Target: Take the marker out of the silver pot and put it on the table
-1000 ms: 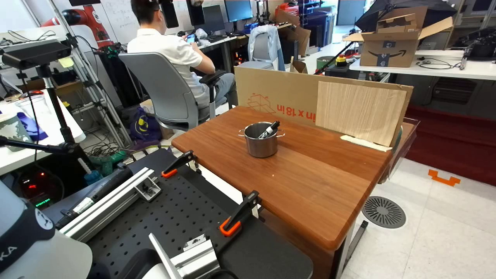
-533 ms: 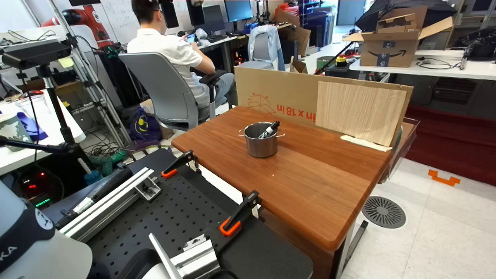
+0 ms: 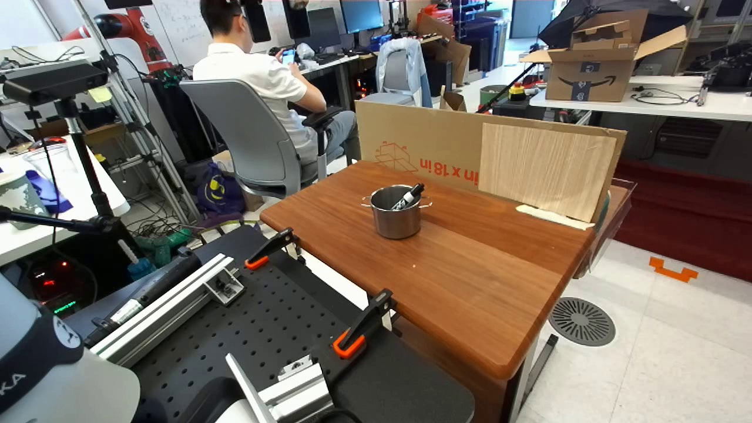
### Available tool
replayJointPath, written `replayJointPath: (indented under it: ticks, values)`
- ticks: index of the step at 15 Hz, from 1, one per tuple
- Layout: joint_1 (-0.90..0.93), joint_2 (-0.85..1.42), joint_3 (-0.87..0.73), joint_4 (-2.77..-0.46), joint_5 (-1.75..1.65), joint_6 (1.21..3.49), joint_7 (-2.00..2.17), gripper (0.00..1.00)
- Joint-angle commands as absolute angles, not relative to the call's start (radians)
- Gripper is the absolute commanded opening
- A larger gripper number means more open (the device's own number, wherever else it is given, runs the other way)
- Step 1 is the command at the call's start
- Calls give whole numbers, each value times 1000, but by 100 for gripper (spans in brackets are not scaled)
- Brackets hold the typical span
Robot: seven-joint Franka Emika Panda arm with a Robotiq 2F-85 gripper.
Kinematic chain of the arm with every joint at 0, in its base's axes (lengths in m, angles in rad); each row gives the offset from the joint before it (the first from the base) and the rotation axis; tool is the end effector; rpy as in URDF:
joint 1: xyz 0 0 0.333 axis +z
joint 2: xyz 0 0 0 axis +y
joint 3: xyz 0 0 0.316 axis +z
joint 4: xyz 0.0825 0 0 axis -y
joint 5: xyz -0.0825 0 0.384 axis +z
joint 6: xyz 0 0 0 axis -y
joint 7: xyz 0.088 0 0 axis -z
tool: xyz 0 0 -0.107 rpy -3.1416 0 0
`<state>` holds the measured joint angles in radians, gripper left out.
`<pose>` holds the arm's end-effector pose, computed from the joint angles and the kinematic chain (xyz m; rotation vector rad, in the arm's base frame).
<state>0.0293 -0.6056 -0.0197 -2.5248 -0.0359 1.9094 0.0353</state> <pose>0.3640 0.0006 0.4783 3.1187 -0.0157 -0.0145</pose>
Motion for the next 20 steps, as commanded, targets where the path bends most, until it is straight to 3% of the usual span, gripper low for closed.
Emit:
replayJointPath:
  ticks: [1, 12, 20]
  values:
    - [17, -605, -9, -2523, -29, 1907, 30, 100]
    - [16, -587, -13, -2527, -18, 1938, 40, 100]
    - [21, -378, -46, -2513, 109, 2143, 83, 100]
